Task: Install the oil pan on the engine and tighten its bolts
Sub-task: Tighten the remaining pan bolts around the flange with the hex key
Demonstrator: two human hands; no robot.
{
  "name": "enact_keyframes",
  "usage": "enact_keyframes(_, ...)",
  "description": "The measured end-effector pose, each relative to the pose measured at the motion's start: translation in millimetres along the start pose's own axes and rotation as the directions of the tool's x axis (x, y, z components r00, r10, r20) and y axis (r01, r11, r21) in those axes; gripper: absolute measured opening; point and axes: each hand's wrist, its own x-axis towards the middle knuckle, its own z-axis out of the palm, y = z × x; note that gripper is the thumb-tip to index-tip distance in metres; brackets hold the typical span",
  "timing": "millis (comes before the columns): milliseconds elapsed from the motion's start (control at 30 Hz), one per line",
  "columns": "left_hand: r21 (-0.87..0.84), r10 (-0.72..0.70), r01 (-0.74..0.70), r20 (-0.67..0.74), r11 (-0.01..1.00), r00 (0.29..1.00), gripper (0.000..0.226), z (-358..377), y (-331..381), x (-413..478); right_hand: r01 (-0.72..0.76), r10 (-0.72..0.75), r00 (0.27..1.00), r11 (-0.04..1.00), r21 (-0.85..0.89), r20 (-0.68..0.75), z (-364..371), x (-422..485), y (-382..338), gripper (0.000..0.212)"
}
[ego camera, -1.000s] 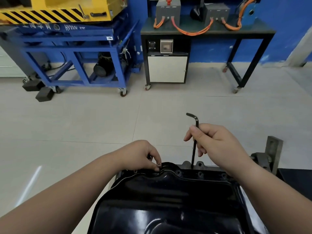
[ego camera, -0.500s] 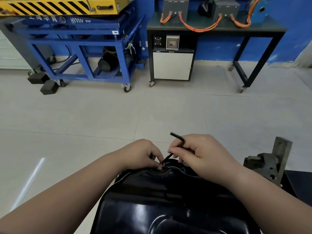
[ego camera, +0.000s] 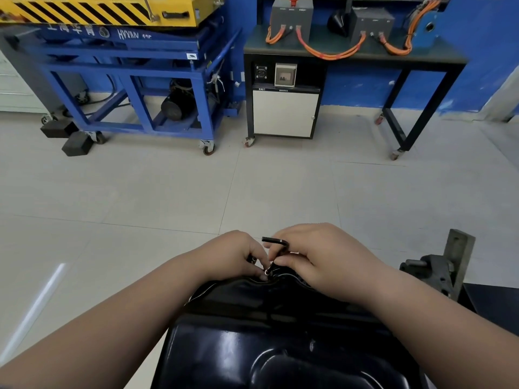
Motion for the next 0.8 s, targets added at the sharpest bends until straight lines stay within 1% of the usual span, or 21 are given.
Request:
enact_keyframes(67, 0.023, -0.007, 0.008, -0.011, 1.000, 1.000, 0.033, -0.8, 1.3, -0.1, -0.012, 0.012, 1.000, 1.000, 0.009, 0.018, 0.6, 4.0, -2.2, 0.018)
enact_keyframes(100, 0.020, -0.020, 0.020, -0.008, 1.000, 1.000, 0.033, -1.4, 1.3, 0.1, -0.018, 0.017, 1.000, 0.999, 0.041, 0.020, 1.2, 5.0, -3.7, 0.018)
enact_keyframes(200, 0.000, -0.030, 0.030, 0.013, 1.000, 0.999, 0.043, -2.6, 0.6, -1.3, -0.015, 0.013, 1.000, 0.994, 0.112, 0.024, 4.2, 6.1, -6.3, 0.018)
enact_keyframes(300, -0.036, -0.030, 0.030, 0.003, 0.999, 1.000, 0.044, -2.0, -1.3, -2.0, -0.025, 0.024, 1.000, 0.998, 0.052, 0.016, 5.9, 6.7, -4.6, 0.015)
enact_keyframes(400, -0.050, 0.004, -0.004, -0.003, 0.999, 1.000, 0.046, -0.5, -3.1, -2.5, -0.011, 0.011, 1.000, 1.000, -0.008, 0.004, 7.0, 6.8, -5.7, 0.016)
enact_keyframes(500, -0.102, 0.034, -0.036, -0.023, 0.994, 0.999, 0.046, 0.3, -5.2, -2.7, -0.020, 0.020, 1.000, 1.000, -0.010, -0.005, 7.0, 7.8, -6.9, 0.016)
enact_keyframes(633, -0.228, 0.061, -0.062, -0.011, 0.972, 0.998, 0.043, -1.3, -8.5, -3.6, -0.050, 0.051, 0.998, 0.998, 0.034, -0.027, 6.2, 8.6, -6.8, 0.016)
enact_keyframes(800, -0.345, -0.021, 0.008, -0.034, 0.939, 0.999, 0.034, 0.9, -11.5, -6.6, -0.032, 0.033, 0.998, 0.999, 0.033, -0.044, 4.0, 7.6, -7.9, 0.013)
